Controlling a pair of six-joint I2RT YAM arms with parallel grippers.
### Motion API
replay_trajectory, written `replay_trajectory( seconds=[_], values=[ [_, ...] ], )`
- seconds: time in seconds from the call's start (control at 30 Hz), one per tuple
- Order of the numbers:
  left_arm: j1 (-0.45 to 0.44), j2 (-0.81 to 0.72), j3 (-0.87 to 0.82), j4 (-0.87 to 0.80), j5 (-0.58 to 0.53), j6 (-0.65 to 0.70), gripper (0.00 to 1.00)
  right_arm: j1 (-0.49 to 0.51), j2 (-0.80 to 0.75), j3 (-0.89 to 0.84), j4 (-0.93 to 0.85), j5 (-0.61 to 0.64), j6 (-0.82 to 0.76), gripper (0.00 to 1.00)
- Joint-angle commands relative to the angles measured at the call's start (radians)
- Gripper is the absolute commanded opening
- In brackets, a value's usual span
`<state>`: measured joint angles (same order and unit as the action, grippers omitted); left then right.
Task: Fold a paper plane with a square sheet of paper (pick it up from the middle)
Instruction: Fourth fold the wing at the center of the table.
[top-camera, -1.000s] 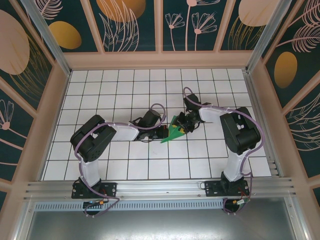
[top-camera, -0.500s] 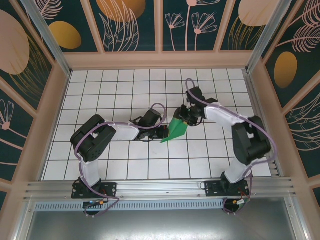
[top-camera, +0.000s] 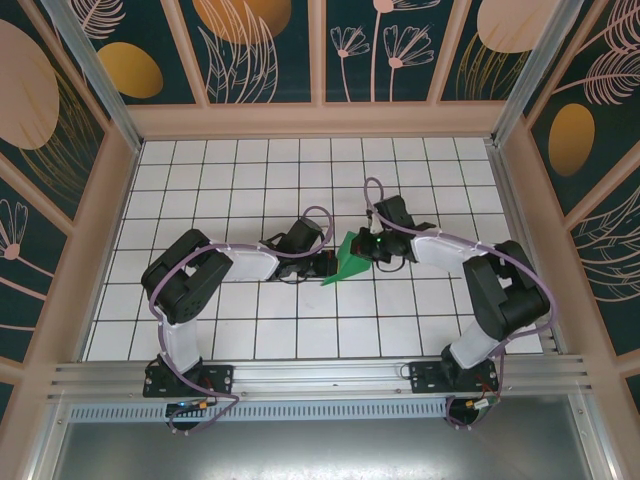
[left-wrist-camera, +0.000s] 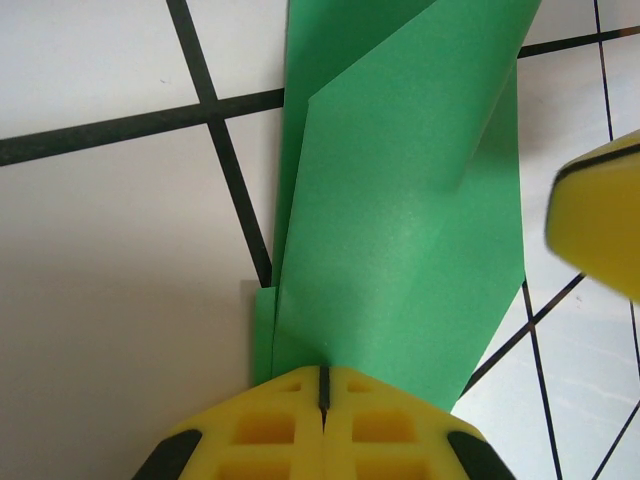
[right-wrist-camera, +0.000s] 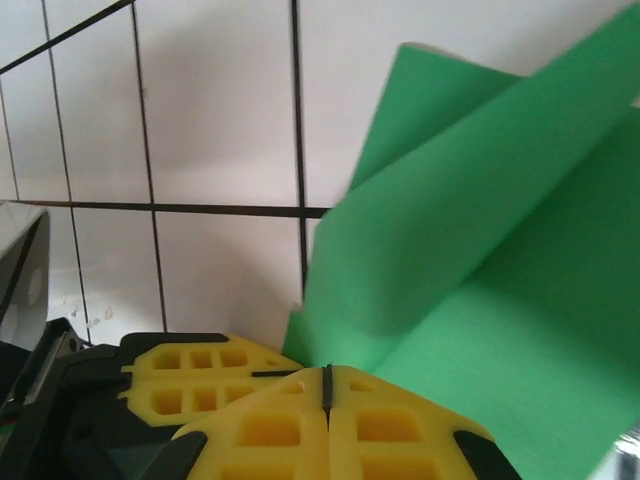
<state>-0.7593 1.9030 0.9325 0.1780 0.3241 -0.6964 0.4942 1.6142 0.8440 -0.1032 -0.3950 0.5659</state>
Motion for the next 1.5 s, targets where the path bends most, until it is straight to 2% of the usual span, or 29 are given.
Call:
replay_trajectory(
  seconds=[0.0,0.4,0.67,0.87,1.0,1.13,1.47],
  values=[
    [-0.002,0.068,-0.043,-0.175,-0.094,0.027,0.00,0.035,0.034,0.007,0.069,-0.014,-0.004,0.00],
    [-0.002,0.076,-0.051,-0.174,-0.094,0.015,0.00,0.044,0.122,-0.032,0.126,0.005,-0.015,0.00],
    [-0.002,0.071,-0.082,-0.173,-0.093,0.014,0.00,-0.040,0.127,-0.049,0.142,0.031,-0.126,0.00],
    [-0.001,0.061,-0.100,-0.169,-0.092,0.016,0.00,-0.112,0.136,-0.020,0.140,0.044,-0.150,0.00],
    [-0.001,0.056,-0.103,-0.160,-0.089,0.016,0.00,-0.089,0.043,-0.045,0.159,0.006,-0.134,0.00],
    [-0.001,0.057,-0.097,-0.149,-0.082,0.019,0.00,-0.040,-0.030,-0.115,0.213,-0.024,-0.054,0.00],
    [-0.001,0.062,-0.089,-0.149,-0.080,0.022,0.00,0.047,0.069,-0.124,0.263,-0.048,0.028,0.00]
  ],
)
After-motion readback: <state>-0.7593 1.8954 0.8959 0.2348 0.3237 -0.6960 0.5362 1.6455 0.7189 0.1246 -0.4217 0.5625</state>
